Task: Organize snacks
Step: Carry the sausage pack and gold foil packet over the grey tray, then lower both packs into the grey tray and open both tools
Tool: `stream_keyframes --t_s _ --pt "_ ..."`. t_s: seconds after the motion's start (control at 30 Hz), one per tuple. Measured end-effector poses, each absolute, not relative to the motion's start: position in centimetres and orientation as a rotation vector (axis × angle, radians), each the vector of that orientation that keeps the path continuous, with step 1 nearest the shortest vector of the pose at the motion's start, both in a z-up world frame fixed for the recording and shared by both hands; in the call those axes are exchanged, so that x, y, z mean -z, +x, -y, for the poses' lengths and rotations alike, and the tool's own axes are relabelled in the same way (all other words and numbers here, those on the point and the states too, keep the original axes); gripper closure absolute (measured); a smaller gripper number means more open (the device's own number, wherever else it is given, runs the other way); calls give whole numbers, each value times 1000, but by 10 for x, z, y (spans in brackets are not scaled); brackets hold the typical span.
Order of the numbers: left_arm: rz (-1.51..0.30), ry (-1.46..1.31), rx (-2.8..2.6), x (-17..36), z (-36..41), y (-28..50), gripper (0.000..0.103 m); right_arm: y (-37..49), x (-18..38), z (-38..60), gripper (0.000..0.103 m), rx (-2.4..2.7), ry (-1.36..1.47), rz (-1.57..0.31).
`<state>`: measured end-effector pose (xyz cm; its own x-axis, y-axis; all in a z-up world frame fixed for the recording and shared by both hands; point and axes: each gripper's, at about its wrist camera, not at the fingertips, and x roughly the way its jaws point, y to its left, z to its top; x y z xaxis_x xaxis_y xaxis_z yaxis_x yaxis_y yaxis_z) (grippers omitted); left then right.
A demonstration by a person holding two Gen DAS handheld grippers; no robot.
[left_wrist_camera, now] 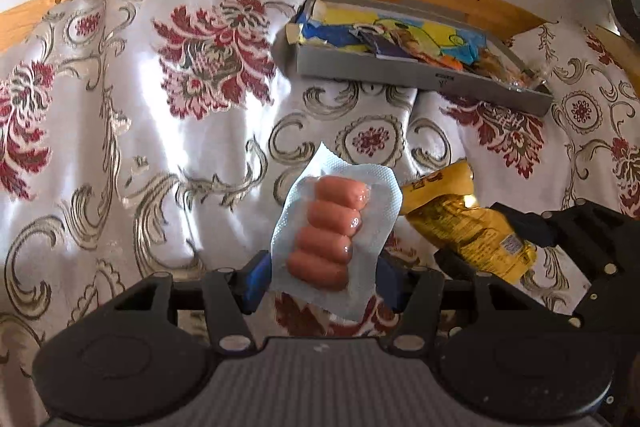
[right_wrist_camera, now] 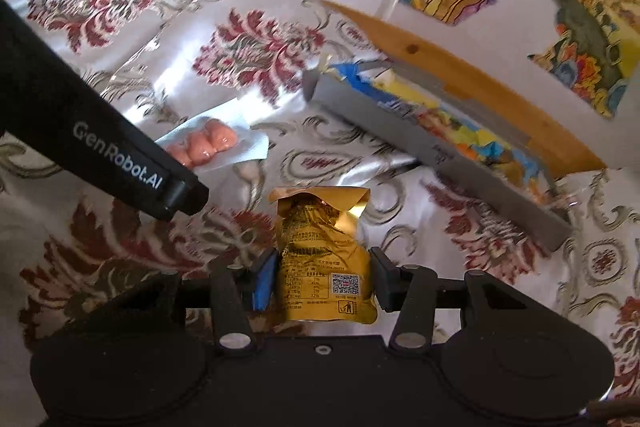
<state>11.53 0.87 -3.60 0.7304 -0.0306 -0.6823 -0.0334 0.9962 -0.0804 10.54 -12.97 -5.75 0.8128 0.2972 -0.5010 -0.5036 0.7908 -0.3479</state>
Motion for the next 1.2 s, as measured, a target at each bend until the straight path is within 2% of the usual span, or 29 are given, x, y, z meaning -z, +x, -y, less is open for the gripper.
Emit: stream_keyframes --t_s 0.3,0.57,1.0,1.07,1.1,1.2 --pt "-703 -59 14 11 5 137 43 117 31 147 53 -379 -412 -355" --pt "-712 -74 17 -23 12 189 43 144 5 161 53 -363 -383 -230" --pt "-677 21 -96 -76 36 291 43 243 -26 194 52 -310 -312 -103" --pt "-657 29 -111 -78 42 303 45 259 -30 205 52 -288 -284 -101" --pt "-650 32 -114 -78 45 309 50 268 -31 210 52 -277 -268 -107" --pt "-652 19 -109 -76 56 329 50 294 -31 226 52 -245 -222 -139"
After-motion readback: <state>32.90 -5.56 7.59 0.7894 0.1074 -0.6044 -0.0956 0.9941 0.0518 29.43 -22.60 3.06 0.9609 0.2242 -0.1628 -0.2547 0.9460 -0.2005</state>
